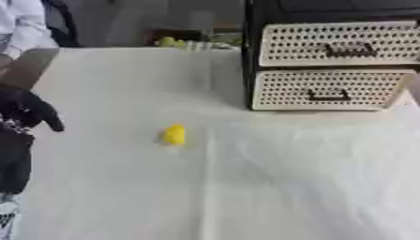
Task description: Pick up objects from table and place into drawer.
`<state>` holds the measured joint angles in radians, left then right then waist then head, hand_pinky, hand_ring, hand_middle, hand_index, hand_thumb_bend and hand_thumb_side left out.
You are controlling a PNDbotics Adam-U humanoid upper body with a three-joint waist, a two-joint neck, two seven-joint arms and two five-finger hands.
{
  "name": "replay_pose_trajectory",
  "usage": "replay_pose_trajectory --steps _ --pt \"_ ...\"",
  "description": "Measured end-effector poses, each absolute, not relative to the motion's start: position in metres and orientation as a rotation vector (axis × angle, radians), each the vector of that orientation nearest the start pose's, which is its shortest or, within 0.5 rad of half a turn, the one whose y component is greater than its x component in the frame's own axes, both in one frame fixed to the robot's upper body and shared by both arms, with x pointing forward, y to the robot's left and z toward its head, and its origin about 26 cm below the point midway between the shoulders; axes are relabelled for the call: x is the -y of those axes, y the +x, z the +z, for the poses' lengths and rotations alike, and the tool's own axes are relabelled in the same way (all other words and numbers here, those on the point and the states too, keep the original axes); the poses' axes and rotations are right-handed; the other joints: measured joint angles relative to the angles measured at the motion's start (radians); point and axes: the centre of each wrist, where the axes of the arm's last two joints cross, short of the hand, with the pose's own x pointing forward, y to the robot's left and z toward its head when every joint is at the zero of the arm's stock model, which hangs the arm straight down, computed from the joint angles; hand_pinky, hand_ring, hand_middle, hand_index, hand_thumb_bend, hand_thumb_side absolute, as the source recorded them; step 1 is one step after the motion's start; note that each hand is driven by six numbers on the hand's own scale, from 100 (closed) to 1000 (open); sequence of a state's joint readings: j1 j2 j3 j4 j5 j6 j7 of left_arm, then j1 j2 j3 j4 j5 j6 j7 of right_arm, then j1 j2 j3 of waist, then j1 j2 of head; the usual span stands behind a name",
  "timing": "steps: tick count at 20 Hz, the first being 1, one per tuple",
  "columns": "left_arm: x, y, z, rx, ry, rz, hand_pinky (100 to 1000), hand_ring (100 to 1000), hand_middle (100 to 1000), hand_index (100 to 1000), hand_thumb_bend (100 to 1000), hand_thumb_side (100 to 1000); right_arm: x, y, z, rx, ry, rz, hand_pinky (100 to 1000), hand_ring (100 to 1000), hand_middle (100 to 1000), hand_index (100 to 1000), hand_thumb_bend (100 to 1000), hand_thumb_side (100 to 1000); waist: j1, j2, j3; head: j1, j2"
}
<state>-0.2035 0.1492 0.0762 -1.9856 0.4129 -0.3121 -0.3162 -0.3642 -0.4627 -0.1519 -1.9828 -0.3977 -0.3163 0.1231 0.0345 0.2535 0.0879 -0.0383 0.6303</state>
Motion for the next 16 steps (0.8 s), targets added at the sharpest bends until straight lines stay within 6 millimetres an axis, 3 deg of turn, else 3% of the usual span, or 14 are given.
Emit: replay_pose_trajectory --steps 5,10,16 --pt "-0.261 0.292 0.160 2.492 -0.469 -0.235 410 534 550 666 100 810 0.311 0.301 0.283 -3.420 0.026 -0.875 712 786 556 801 223 1000 -0.005 0.002 0.003 -0.002 -0.008" --pt "-0.260 0.292 0.160 2.495 -0.472 -0.247 409 534 549 665 100 810 0.303 0.297 0.328 -3.124 0.233 -1.404 705 802 569 805 229 1000 -0.012 0.006 0.004 -0.012 -0.013" --pt "-0.261 0.292 0.161 2.496 -0.466 -0.270 409 534 549 664 100 807 0.299 0.294 0.366 -2.772 0.396 -1.898 680 812 580 808 205 998 -0.018 0.011 0.004 -0.030 -0.029"
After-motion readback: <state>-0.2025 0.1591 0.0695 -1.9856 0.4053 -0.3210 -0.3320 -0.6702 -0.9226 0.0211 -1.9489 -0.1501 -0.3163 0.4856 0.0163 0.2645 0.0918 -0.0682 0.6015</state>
